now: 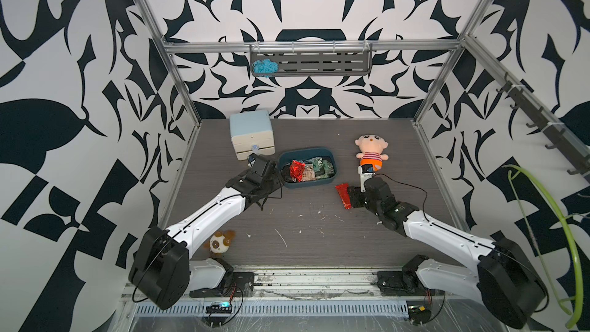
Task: Put the tea bags into the storage box
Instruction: Pick up the tea bag from the center of the board.
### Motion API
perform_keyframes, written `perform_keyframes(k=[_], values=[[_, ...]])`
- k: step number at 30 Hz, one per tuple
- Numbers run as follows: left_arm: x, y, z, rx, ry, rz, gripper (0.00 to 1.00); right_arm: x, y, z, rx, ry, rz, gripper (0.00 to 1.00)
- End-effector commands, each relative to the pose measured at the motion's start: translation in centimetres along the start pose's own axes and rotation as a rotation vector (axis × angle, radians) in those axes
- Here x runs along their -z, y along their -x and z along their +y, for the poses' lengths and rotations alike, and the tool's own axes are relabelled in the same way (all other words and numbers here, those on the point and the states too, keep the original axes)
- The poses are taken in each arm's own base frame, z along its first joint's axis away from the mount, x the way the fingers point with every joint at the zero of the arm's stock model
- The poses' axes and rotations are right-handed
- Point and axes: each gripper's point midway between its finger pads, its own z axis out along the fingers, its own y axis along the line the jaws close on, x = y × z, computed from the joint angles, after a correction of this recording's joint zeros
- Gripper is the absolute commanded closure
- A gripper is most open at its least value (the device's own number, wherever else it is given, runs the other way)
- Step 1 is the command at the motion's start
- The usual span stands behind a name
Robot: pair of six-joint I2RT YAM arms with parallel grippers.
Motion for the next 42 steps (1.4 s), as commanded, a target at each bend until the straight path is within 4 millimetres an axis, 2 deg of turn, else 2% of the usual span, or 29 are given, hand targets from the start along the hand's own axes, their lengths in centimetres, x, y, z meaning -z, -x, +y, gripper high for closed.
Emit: perform_keyframes(k=[1, 5, 11, 19, 32, 39, 42], values=[[1.1, -0.4, 1.6, 0.039, 0.002, -0.036, 0.38, -0.7, -0.7, -0.6, -0.064, 0.018, 0.052, 0.57], [2.2, -1.0, 3.3, 0.047, 0.021, -0.052, 0.39, -1.9, -1.5, -0.3, -0.119, 0.085, 0.123, 0.54], [3.5, -1.5, 4.1, 0.075, -0.012, -0.066, 0.4, -2.7, -2.0, -0.6, -0.156, 0.096, 0.174, 0.52], [3.2, -2.5, 5.0, 0.097, -0.015, -0.046, 0.4, -3.6, -2.9, -0.8, -0.164, 0.074, 0.238, 0.52], [3.0, -2.6, 4.5, 0.097, -0.03, -0.032, 0.41, -4.9, -4.1, -1.1, -0.162, 0.044, 0.322, 0.56], [2.7, -2.7, 4.2, 0.088, -0.024, -0.017, 0.41, -5.2, -4.7, -1.3, -0.157, 0.03, 0.354, 0.66], [2.7, -2.6, 4.1, 0.09, -0.022, -0.016, 0.41, -5.2, -4.7, -1.2, -0.154, 0.03, 0.361, 0.84]])
